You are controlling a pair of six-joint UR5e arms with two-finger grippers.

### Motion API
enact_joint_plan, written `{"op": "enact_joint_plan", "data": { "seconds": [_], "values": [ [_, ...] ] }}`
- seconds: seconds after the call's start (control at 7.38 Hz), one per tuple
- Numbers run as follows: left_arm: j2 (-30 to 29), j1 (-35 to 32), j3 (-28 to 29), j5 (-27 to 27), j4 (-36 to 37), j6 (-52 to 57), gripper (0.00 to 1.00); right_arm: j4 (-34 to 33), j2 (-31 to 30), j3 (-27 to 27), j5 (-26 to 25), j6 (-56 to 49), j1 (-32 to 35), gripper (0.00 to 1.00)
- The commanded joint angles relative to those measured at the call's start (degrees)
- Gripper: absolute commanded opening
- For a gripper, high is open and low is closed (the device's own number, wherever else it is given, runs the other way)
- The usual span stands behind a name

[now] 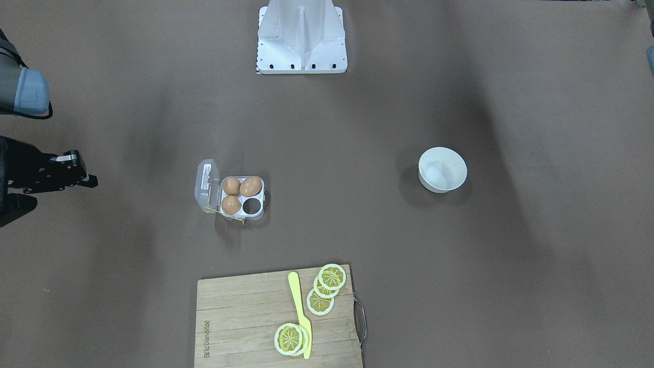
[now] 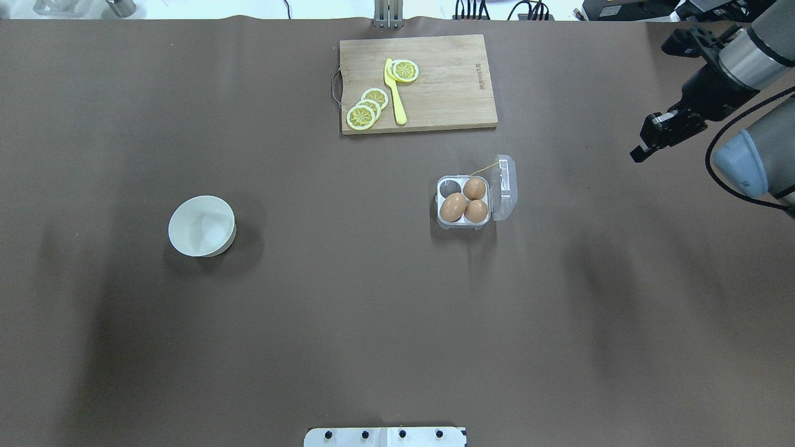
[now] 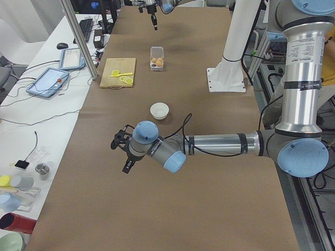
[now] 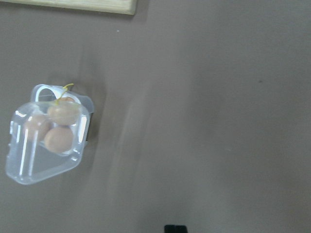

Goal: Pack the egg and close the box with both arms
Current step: 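Move the right gripper toward the open lid of the egg box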

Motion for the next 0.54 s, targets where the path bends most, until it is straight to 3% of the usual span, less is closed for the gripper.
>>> {"op": "enact_joint_plan", "data": {
  "seconds": [0.0, 0.41],
  "values": [
    [0.3, -1.0, -0.2, -1.2, -0.5, 0.1, 0.89, 0.0, 4.9, -4.0, 2.2, 0.3, -3.3, 0.00],
    [0.9, -1.8, -0.9, -2.1, -0.8, 0.2, 0.89, 1.4, 8.8, -9.6, 2.8, 0.3, -6.3, 0.00]
  ]
}}
